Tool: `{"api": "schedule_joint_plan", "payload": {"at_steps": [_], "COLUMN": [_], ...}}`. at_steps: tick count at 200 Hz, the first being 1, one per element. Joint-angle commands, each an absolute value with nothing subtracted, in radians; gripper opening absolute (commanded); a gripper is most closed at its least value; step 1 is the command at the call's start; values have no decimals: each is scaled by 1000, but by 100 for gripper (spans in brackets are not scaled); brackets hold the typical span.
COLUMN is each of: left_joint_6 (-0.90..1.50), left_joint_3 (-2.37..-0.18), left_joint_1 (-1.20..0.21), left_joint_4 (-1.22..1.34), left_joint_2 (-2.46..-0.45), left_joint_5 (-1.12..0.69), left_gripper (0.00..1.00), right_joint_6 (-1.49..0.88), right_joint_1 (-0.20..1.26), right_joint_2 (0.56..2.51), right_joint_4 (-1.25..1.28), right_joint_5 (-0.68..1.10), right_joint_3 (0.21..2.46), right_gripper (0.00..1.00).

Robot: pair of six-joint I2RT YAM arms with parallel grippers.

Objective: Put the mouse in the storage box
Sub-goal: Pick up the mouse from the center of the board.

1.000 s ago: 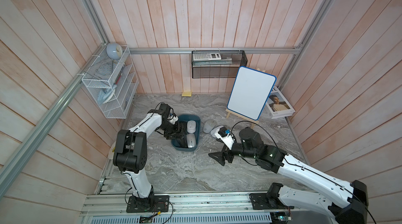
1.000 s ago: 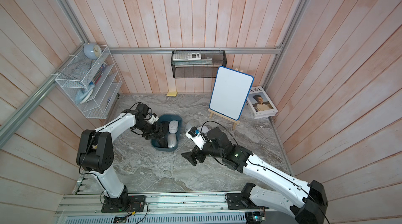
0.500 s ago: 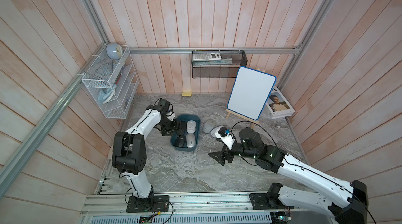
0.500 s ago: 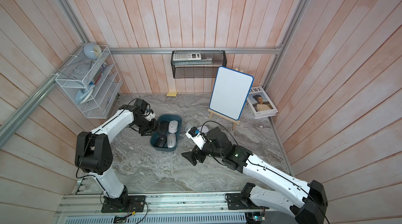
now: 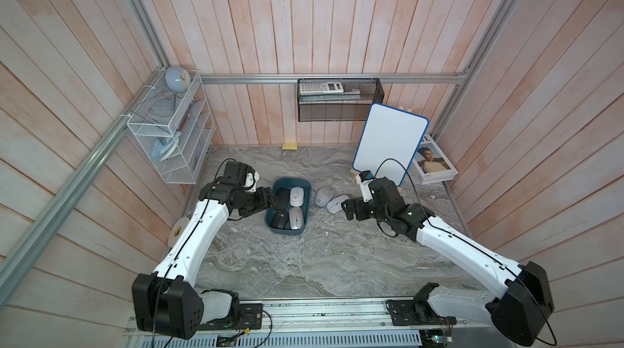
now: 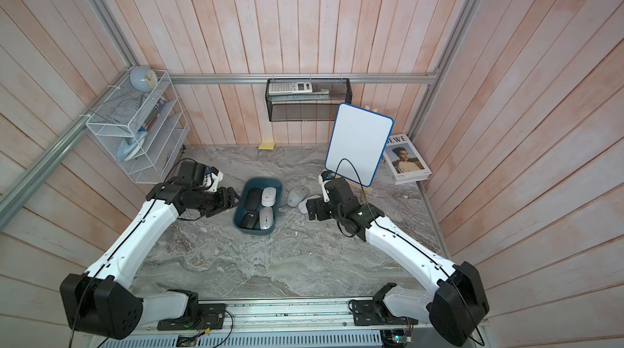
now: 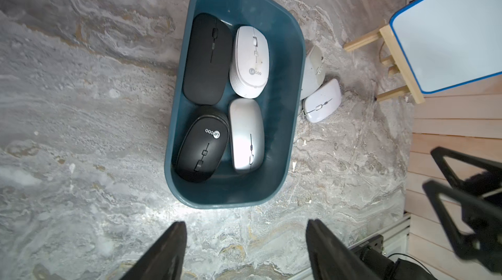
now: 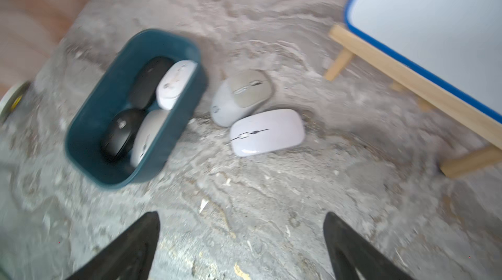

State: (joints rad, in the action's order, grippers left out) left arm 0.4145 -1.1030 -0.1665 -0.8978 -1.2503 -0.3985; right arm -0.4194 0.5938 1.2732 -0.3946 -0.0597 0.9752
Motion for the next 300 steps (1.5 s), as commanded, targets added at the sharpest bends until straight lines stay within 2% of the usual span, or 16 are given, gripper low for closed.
{"api": "schedule_joint_plan", "payload": {"at_steps": [1, 64, 89, 148, 300], "left_joint_6": [499, 579, 597, 595, 592], "left_joint_3": [-1006, -860, -815, -812, -807], "left_joint_1": [-167, -170, -170, -173, -173], "left_joint_4": [-820, -826, -818, -819, -815], "left_joint_2": [-1163, -957, -906, -900, -895], "left_joint_5": [-465, -479, -479, -468, -458], "left_gripper": [75, 76, 76, 76, 76], "right_joint_6": [-603, -788, -848, -979, -1143], "right_joint_1": [551, 570, 592, 593, 558], "right_joint_2": [1356, 1540, 1662, 1984, 2152], "right_joint_4": [-545, -616, -727, -954, -941], "right_joint_5": [-63, -124, -171, -89, -51], "right_joint_3": [1039, 1149, 1268, 1582, 1746], "right_gripper": [98, 97, 97, 96, 96]}}
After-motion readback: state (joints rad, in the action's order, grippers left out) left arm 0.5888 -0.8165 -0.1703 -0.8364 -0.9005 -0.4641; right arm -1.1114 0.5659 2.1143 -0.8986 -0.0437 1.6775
